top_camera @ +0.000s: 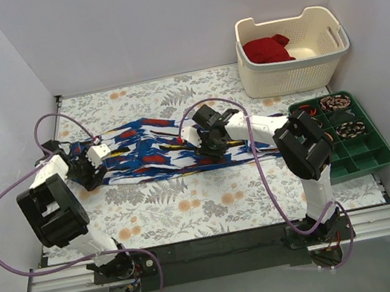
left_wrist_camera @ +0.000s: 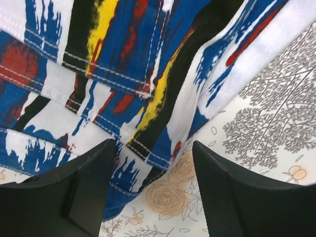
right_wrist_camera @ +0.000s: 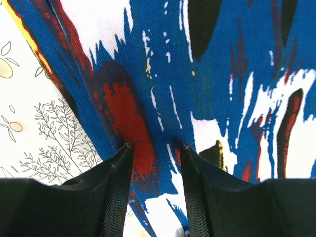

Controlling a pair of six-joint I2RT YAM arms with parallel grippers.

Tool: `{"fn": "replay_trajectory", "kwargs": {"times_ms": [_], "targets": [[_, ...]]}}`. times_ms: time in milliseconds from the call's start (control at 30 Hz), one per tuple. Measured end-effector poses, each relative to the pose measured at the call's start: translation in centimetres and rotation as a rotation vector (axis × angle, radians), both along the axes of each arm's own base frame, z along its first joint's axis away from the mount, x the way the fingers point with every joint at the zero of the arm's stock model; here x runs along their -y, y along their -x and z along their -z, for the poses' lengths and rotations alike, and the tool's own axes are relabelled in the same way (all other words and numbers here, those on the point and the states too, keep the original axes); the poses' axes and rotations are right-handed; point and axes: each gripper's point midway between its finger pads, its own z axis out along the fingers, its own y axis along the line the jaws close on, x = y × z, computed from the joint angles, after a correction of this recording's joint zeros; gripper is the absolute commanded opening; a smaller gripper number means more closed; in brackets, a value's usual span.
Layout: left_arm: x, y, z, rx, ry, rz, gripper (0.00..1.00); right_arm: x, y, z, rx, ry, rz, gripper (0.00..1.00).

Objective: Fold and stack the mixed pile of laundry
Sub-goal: Fold the trousers at the center of the board.

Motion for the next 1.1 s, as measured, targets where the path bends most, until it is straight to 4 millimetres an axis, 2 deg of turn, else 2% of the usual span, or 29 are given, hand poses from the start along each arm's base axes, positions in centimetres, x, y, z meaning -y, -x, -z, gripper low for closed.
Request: {"fn": "replay_trajectory", "kwargs": {"times_ms": [300,433,533,567,667,700,767,800,1100], "targets": [[-1.8,0.2,0.1,0.009,-0.053,0.005,0.63,0.0,0.7,0.1,-0.005,-0.018,-0.028,0.47],[-2.8,-0.3,0.5,0.023,-0.081,-0.008,0.59,0.0,0.8,0.3,-0.006,-0.02,-0.034,0.46],[-3.3,-0.7,0.6,0.035,-0.098,-0.008,0.51,0.0,0.9,0.2,-0.004,-0.027,-0.039,0.46],[-3.4,-0.8,0.7,0.039,-0.102,-0.007,0.44,0.1,1.0,0.2,-0.003,-0.028,-0.04,0.46],[-3.5,-1.0,0.5,0.044,-0.107,-0.002,0.34,0.1,1.2,0.1,-0.002,-0.031,-0.049,0.44],[-3.6,-1.2,0.4,0.048,-0.11,0.0,0.24,0.1,1.1,0.1,0.0,-0.03,-0.052,0.44],[-3.8,-1.5,-0.1,0.055,-0.113,-0.001,0.14,0.1,1.2,0.1,0.002,-0.029,-0.06,0.43],[-3.9,-1.7,-0.4,0.062,-0.115,0.002,0.02,0.1,1.2,0.1,0.003,-0.028,-0.063,0.41],[-5.8,-3.0,-3.5,0.158,-0.123,0.027,0.0,0.5,1.1,0.3,-0.007,-0.028,-0.065,0.37]]}}
